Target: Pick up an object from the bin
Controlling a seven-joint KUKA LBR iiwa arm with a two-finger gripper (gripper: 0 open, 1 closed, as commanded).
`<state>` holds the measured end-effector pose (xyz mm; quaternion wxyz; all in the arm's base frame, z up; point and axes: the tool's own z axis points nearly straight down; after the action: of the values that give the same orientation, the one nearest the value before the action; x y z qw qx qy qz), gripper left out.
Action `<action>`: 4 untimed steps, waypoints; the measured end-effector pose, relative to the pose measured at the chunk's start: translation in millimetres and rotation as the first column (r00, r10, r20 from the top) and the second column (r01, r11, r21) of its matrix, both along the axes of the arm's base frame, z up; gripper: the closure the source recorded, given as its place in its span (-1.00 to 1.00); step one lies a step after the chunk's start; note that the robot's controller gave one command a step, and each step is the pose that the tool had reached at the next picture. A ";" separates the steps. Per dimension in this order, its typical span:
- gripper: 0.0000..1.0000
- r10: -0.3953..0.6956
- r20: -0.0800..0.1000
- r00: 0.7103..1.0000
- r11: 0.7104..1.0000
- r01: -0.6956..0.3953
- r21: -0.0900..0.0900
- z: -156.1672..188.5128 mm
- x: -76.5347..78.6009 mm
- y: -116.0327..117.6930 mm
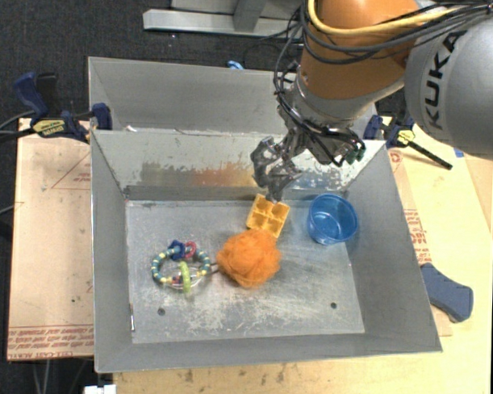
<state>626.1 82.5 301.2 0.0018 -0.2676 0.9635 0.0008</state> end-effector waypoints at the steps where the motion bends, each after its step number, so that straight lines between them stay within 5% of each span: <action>1: 1.00 0.100 0.004 0.995 0.995 -0.100 -0.002 -28.8 -9.3 15.7; 2: -1.00 0.306 -0.002 0.952 0.952 -0.306 0.000 -112.8 8.5 14.9; 4: -1.00 0.382 0.008 0.924 0.924 -0.382 -0.002 -135.7 -3.6 2.8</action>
Offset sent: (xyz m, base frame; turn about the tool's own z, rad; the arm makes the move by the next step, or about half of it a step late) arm 0.0085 0.0140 -0.1120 -0.3145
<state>622.5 85.3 165.4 0.0056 -0.4499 0.8930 -0.0003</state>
